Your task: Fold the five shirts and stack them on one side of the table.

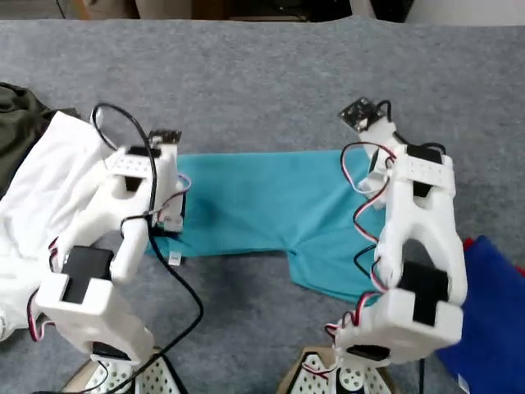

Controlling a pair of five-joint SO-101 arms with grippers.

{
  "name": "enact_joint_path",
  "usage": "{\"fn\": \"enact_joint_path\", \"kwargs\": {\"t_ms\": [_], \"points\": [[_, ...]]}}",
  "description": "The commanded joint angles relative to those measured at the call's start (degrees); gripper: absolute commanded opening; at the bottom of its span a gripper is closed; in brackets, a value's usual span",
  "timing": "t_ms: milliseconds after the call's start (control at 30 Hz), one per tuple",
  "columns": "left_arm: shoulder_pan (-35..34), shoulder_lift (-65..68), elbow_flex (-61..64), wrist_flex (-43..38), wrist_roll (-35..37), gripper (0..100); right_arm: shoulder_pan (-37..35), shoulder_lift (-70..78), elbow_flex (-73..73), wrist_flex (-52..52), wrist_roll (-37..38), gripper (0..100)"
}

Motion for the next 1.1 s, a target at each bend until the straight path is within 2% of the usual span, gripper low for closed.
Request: {"fn": "enact_joint_path", "kwargs": {"t_ms": [0, 167, 300, 433, 567, 767, 900, 967, 1067], "points": [[-1.76, -2.59, 4.92, -4.22, 0.0, 2, 1.54, 4.53, -1.27, -1.32, 0.7, 0.6], [-5.45, -2.68, 5.27, -4.66, -0.35, 2, 3.38, 7.78, -5.67, 0.18, 0.79, 0.6], [-7.56, -2.68, 4.75, -4.48, -0.44, 2, 4.79, 9.98, -8.48, 0.62, 4.75, 0.6], [-6.95, -2.68, 4.48, -4.57, -0.44, 2, 3.3, 8.57, -8.75, 4.66, 8.53, 0.6], [-4.48, -2.77, 1.67, -3.25, 0.0, 2, 0.13, 0.84, -8.66, 7.56, 9.14, 0.6], [-2.73, -2.77, -9.41, 3.6, 4.04, 2, -3.03, -11.82, -9.45, 10.9, 9.41, 0.7], [-3.25, -2.68, -19.87, 8.53, 4.13, 2, -3.21, -12.97, -12.7, 11.96, 9.14, 0.7], [-4.4, -2.07, -23.56, 7.12, 5.01, 2, -3.21, -11.47, -13.93, 11.96, 9.14, 0.7], [-5.36, -0.92, -25.05, 0.79, 5.89, 2, -3.03, -7.16, -16.22, 11.78, 8.18, 0.7]]}}
